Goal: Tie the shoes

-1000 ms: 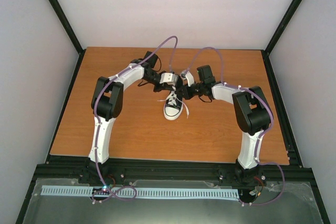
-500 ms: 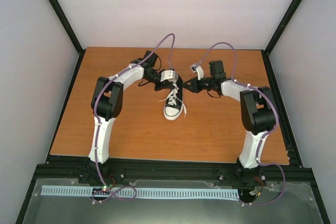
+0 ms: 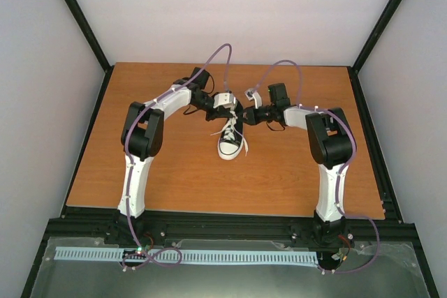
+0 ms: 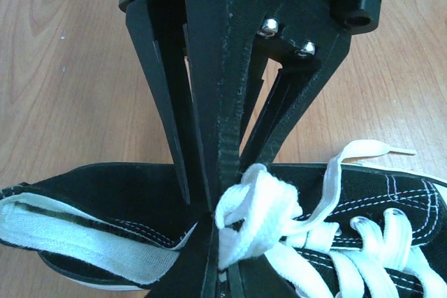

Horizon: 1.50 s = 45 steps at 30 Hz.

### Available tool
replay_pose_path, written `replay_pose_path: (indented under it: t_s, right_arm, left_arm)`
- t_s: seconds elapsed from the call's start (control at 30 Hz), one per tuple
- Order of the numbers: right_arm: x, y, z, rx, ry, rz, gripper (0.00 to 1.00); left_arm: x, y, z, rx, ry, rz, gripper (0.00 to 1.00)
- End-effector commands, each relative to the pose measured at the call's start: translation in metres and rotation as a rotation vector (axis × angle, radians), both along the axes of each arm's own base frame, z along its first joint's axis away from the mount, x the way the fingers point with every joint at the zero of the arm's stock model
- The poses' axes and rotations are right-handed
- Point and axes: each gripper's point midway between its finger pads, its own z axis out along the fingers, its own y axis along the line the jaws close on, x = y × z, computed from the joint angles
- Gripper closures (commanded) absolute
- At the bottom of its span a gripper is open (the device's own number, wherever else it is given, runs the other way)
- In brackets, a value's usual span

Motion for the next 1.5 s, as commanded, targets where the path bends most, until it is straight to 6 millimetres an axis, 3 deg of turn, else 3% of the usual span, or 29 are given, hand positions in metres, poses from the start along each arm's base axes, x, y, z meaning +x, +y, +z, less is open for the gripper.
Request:
replay_pose_path:
  t_s: [0.0,0.23,0.7,0.93,1.07,1.23,1.33,1.47]
  right_arm:
    - [0.000,0.012,0.018,0.078,-0.053,0.062,0.86]
    - [-0.011,0.012,0.024,0.115,-0.065,0.100,0.86]
    - [-0.013,0.018,-0.002,0.041,-0.026,0.096,0.83]
    - [-0.008,0.020,0.001,0.031,-0.037,0.092,0.82]
    - [-0.005,0.018,0.004,0.022,-0.055,0.062,0.96]
    - [-0.002,0.009,0.010,-0.008,-0.077,0.007,0.97]
    - [-0.003,0.006,0.012,-0.033,-0.086,-0.002,0.97]
    - [-0.006,0.005,0.016,-0.036,-0.086,0.006,0.97]
  left_arm:
    - [0.003,-0.001,0.012,-0.040,-0.014,-0.010,0.99]
    - [0.004,0.002,0.010,-0.035,-0.012,-0.004,0.99]
    - [0.006,0.000,0.013,-0.054,0.010,0.010,0.99]
    - [0.004,-0.001,0.013,-0.064,0.021,0.004,0.99]
    - [0.003,0.000,0.013,-0.059,0.025,0.003,0.99]
    - [0.001,0.004,0.013,-0.049,0.017,-0.009,0.99]
    - [0.005,0.008,0.015,-0.027,-0.011,-0.007,0.91]
    - [0.010,0.011,0.022,-0.009,-0.055,-0.021,0.67]
